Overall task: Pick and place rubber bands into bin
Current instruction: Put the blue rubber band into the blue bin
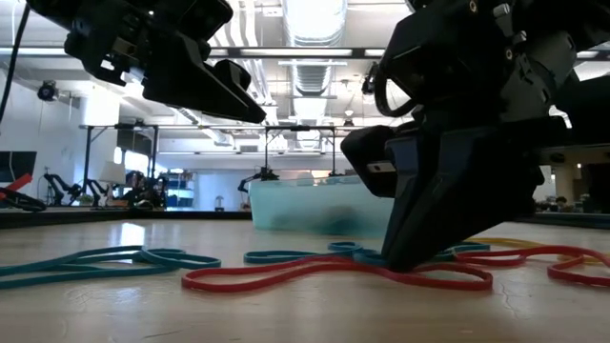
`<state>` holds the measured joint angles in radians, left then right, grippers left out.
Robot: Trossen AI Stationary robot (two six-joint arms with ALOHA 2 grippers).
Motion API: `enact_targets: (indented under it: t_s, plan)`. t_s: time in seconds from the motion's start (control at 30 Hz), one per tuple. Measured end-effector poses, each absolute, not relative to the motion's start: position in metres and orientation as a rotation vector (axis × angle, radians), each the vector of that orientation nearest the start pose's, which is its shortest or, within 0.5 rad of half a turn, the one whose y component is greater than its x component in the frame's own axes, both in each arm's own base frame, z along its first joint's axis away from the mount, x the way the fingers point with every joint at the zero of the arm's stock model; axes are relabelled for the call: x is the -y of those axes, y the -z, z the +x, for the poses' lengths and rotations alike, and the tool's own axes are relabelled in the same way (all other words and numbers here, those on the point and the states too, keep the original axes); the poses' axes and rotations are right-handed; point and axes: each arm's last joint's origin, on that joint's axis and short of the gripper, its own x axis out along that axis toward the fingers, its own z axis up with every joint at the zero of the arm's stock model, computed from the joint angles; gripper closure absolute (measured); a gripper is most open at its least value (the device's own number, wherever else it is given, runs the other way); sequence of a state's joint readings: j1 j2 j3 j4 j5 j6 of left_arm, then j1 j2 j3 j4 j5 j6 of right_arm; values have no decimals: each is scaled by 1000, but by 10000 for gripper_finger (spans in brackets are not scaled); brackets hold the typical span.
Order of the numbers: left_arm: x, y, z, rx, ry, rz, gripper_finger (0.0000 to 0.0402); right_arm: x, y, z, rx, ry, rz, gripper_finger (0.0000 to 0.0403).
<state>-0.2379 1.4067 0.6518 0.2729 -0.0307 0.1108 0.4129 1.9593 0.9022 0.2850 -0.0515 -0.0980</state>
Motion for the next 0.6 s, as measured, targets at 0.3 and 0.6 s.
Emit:
enact_targets:
  t_s: [0.3,0.6]
  plan:
    - [66,-195,274,-467,230,173,223,-151,-133,320,-690,-414,-330,394]
    - [66,-195,275,-462,230,172,223,-147,-183,299,-614,-208,-519,394]
